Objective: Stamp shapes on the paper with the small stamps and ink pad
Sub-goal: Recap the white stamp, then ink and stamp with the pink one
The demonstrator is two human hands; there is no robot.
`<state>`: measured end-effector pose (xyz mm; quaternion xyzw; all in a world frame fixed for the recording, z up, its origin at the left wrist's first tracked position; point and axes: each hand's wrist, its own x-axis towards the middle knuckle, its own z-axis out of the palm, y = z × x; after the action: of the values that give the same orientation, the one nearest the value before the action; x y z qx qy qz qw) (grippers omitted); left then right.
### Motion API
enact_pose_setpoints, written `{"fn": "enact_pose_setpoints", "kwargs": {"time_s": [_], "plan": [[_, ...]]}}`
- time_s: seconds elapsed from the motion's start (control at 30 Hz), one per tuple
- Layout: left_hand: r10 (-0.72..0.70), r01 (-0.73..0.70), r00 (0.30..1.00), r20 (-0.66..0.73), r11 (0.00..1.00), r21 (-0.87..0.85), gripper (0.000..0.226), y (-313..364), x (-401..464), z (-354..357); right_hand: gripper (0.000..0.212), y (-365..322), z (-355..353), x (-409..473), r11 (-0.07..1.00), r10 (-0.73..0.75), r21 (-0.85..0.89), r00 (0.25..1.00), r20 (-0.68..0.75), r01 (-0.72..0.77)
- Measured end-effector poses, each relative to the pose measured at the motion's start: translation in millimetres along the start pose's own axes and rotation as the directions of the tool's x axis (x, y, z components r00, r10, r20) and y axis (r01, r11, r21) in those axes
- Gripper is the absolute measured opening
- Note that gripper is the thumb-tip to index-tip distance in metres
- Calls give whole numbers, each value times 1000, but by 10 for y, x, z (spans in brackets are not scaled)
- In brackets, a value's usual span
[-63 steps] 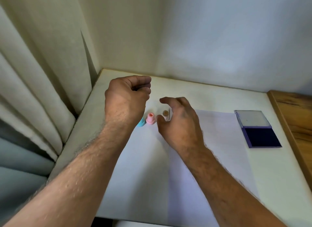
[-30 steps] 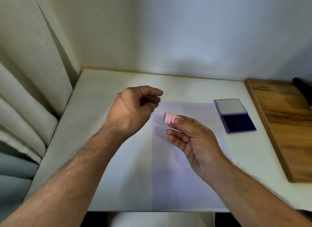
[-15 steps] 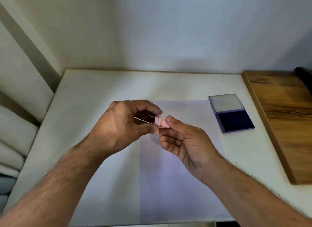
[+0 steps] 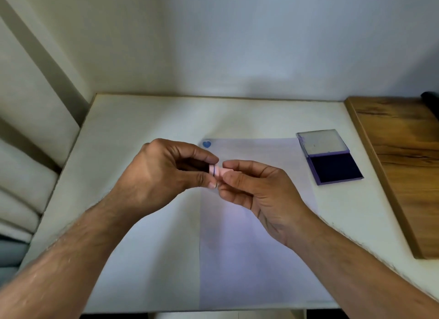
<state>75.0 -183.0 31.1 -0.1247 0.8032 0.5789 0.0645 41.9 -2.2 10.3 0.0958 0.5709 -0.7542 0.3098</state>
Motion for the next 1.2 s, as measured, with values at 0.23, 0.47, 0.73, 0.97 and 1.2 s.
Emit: {"fn": "enact_pose_setpoints", "kwargs": {"time_s": [0.23,0.47,0.73,0.97,1.2], "plan": [[-69,69,998,-7,984,163,26,-145,-40,-134,11,27,31,23,998,-10,67,996,-90,16],[-57,89,995,-78,856,509,21,-325,-87,-93,19,28,98,44,974,77,220,995,-62,-62],[-22,147,981,-190,726,672,23,-412,-101,-36,28,23,152,12,931,95,339,986,136,-136],[20,142,983,-182,547,825,17,-331,-178,94,26,25,142,-48,918,84,366,976,203,-155],[-2,147,985,-171,519,842,15,-299,-146,81,28,31,93,-77,930,83,336,977,197,-147]]}}
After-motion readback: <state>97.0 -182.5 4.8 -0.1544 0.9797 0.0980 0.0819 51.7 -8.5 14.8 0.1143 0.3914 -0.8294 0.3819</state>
